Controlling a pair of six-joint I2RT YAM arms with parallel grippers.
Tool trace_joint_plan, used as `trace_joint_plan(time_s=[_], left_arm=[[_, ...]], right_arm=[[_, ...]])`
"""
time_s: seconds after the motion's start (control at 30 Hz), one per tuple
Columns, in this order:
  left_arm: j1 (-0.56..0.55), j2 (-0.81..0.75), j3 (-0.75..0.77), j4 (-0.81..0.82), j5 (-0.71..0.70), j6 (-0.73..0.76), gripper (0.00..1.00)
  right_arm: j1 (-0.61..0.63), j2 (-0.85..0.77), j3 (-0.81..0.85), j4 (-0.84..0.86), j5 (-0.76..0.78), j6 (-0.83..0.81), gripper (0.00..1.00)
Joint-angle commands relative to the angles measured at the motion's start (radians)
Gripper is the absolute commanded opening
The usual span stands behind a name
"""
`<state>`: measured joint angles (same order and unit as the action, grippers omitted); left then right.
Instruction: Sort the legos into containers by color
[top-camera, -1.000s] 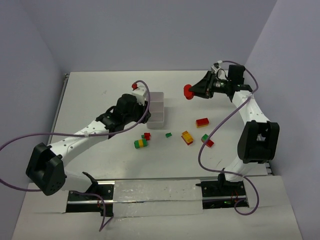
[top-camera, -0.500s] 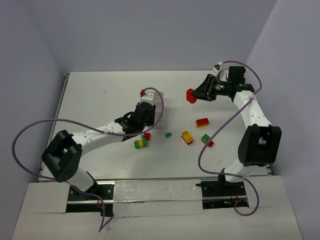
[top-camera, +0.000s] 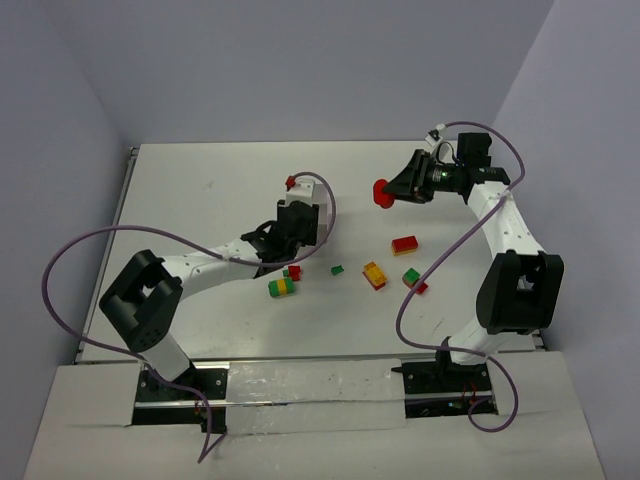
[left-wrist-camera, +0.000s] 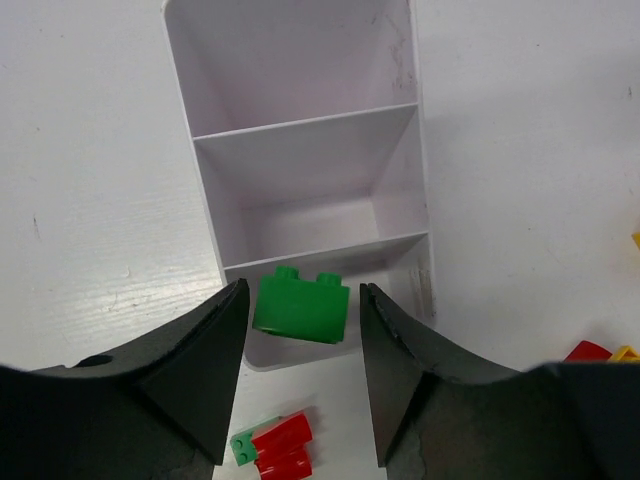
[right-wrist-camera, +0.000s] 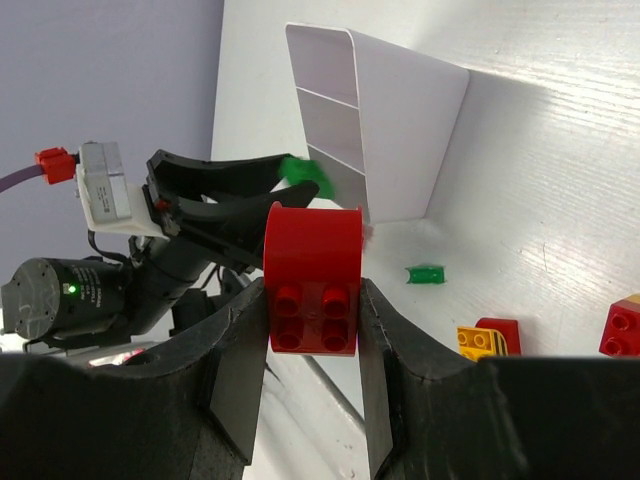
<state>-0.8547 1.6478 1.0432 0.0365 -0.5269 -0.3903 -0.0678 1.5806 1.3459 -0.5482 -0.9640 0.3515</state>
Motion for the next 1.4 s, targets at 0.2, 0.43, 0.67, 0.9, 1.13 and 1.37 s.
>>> trace_joint_plan(time_s=[0.2, 0.43, 0.67, 0.9, 1.13, 1.37], left_arm=[[-0.004, 0.004, 0.073, 0.014, -0.008, -0.018, 0.80], [0.038, -0.116, 0.198, -0.172, 0.038, -0.039, 0.90], [0.300, -0.279, 0.293, -0.427, 0.246, -0.051, 0.99], [0.589, -0.411, 0.222, -0.469, 0.715, 0.161, 0.99], [0.770, -0.418, 0.164, -0.466, 1.055, 0.192, 0.99], [0.788, -0.376, 0.154, -0.466, 1.114, 0.202, 0.99]], right_arm=[[0.039, -0.023, 0.102, -0.035, 0.045, -0.052, 0.00], [0.183, 0.004, 0.249, -0.099, 0.296, -0.158, 0.00], [0.441, 0.085, 0.376, -0.067, 0.590, -0.254, 0.00], [0.606, 0.241, 0.542, -0.125, 0.769, -0.553, 0.00], [0.648, 0.426, 0.730, -0.266, 0.805, -0.851, 0.00], [0.648, 0.466, 0.746, -0.299, 0.817, -1.041, 0.02]])
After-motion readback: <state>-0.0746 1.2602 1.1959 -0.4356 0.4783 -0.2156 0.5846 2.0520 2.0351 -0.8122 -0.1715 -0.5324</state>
